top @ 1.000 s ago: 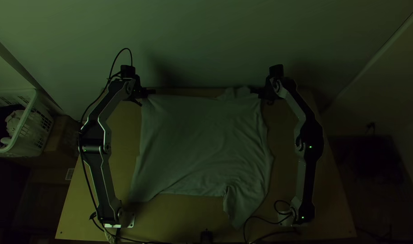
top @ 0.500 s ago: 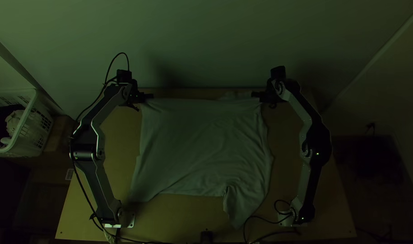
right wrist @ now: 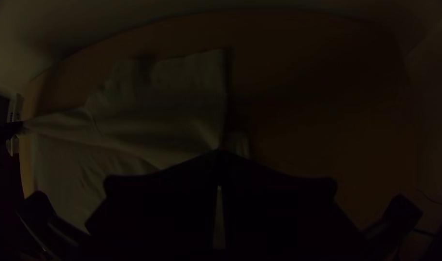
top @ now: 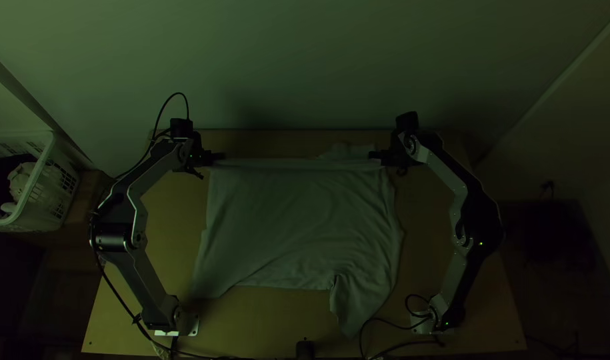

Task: Fold the t-shirt

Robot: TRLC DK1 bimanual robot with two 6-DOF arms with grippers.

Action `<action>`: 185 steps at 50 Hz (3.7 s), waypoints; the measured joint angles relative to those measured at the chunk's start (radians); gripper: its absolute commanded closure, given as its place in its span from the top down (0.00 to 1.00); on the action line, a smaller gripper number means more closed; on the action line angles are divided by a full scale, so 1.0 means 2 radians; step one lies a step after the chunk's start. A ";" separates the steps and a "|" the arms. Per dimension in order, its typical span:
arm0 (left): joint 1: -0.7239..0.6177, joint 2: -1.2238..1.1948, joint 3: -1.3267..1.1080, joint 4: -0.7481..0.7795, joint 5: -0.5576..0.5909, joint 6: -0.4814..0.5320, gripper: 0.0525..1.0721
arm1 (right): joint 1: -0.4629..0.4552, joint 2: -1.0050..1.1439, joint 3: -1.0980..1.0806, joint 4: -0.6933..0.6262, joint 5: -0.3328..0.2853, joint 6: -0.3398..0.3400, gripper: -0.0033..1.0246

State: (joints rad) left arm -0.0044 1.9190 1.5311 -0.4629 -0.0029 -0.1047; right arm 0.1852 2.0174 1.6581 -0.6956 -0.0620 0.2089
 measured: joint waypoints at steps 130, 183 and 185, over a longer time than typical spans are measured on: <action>0.010 -0.491 -0.334 -0.297 0.078 0.106 0.95 | 0.154 -0.539 -0.432 -0.229 -0.035 0.227 0.93; 0.025 -0.548 -0.397 -0.378 0.008 0.292 0.95 | 0.196 -0.418 -0.519 -0.219 -0.148 0.216 0.70; 0.030 -0.547 -0.397 -0.377 0.008 0.298 0.95 | 0.200 -0.409 -0.519 -0.215 -0.149 0.215 0.70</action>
State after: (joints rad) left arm 0.0551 0.8246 0.7361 -1.2160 0.0139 0.4911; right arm 0.5846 1.1988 0.6193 -1.1248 -0.3595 0.6384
